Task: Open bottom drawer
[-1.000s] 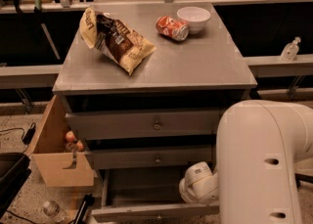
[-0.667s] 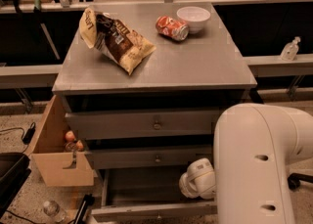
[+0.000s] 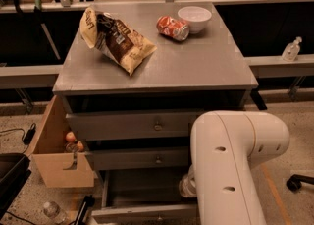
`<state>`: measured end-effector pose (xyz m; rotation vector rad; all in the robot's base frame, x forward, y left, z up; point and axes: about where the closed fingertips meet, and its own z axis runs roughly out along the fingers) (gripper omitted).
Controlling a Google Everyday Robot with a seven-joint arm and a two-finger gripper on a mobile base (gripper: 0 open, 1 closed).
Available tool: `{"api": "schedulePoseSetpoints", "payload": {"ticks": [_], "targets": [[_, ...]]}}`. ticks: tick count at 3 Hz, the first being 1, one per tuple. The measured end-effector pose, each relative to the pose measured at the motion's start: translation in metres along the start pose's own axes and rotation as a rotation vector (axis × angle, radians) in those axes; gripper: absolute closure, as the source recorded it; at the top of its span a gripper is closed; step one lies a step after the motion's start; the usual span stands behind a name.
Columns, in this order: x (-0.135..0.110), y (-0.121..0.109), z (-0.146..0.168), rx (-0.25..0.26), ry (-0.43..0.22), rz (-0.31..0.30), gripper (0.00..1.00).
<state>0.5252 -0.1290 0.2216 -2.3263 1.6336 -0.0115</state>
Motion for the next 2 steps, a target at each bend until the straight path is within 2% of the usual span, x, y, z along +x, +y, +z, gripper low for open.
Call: {"api": "schedulePoseSetpoints", "payload": {"ticks": [2], "targets": [[-0.0021, 0.0008, -0.0023, 0.000, 0.002, -0.004, 1.00]]}}
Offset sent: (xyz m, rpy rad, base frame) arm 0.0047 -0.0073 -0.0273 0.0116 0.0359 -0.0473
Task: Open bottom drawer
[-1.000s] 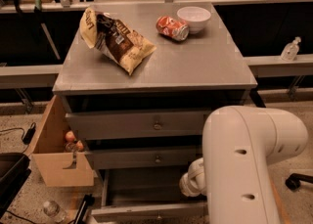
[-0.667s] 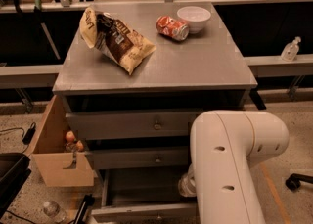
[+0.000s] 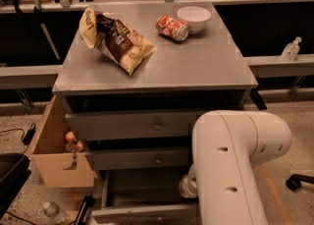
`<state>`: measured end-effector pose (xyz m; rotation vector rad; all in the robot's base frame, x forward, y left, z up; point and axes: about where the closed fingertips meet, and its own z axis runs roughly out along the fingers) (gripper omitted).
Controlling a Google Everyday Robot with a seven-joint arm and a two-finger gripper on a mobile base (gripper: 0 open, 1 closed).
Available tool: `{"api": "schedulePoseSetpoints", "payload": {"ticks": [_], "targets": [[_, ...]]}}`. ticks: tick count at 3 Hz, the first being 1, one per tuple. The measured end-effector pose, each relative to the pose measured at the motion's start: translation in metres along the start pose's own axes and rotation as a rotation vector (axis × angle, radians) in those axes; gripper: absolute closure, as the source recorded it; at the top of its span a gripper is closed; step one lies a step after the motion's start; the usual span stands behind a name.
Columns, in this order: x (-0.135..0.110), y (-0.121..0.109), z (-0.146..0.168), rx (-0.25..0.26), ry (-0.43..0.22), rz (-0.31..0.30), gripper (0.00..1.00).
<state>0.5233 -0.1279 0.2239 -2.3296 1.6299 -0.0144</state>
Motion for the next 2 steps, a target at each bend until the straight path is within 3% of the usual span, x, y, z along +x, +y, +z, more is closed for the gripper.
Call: {"api": "schedulePoseSetpoints", "payload": {"ticks": [2], "targets": [[0.002, 0.066, 0.061, -0.109, -0.057, 0.102, 1.00]]}}
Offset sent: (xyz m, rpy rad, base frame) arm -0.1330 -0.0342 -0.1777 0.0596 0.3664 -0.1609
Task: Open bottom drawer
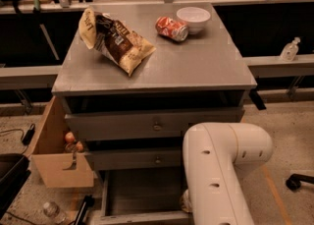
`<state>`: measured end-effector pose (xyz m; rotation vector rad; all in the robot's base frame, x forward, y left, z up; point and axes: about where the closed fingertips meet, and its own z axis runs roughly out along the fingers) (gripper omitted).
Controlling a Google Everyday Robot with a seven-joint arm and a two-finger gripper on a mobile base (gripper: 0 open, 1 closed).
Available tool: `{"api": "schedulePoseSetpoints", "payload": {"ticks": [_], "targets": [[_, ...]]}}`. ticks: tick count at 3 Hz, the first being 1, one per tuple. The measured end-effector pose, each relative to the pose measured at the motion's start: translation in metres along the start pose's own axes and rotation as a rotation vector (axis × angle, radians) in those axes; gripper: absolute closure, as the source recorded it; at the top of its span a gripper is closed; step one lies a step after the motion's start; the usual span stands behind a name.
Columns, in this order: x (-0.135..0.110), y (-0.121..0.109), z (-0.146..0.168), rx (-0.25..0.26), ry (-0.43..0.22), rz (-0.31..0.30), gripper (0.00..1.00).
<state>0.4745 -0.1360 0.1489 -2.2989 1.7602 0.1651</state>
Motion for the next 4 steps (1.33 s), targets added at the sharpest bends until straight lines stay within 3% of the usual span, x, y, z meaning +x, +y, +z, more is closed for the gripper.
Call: {"api": "schedulePoseSetpoints", "payload": {"ticks": [1, 2, 4], "targets": [[0.000, -0.002, -0.001, 0.000, 0.000, 0.000, 1.00], [-0.002, 0.029, -0.011, -0.039, 0.010, 0.027, 1.00], [-0.008, 0.051, -0.022, -0.075, 0.019, 0.051, 1.00]]}}
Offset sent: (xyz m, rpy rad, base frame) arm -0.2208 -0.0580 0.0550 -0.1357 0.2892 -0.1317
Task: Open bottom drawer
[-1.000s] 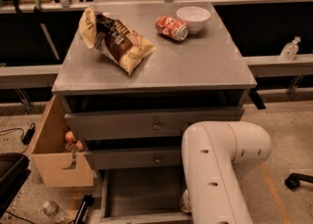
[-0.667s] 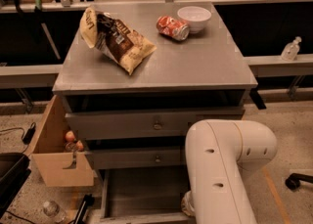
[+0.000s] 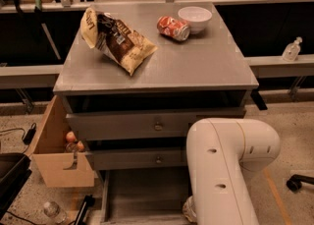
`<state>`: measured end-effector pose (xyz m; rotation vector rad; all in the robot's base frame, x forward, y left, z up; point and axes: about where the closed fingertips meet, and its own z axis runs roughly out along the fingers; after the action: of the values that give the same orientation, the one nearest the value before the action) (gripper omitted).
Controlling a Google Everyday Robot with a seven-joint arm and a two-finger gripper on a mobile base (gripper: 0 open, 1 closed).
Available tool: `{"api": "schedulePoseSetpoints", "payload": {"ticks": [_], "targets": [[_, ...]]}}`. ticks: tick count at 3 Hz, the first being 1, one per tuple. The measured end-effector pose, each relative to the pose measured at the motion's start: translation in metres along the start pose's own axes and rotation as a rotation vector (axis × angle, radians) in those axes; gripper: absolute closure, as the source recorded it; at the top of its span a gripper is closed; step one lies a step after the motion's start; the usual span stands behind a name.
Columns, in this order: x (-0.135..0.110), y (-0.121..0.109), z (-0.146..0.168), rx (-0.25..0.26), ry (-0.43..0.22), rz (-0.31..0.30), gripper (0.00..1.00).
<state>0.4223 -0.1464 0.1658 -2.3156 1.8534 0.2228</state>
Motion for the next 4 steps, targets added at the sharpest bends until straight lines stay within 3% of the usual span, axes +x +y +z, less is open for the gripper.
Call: {"api": "schedulePoseSetpoints", "payload": {"ticks": [1, 3, 4], "targets": [[0.0000, -0.0006, 0.0000, 0.000, 0.000, 0.000, 0.86], [0.0000, -0.0005, 0.0001, 0.000, 0.000, 0.000, 0.38], [-0.0008, 0.0004, 0.0012, -0.003, -0.001, 0.000, 0.07]]}}
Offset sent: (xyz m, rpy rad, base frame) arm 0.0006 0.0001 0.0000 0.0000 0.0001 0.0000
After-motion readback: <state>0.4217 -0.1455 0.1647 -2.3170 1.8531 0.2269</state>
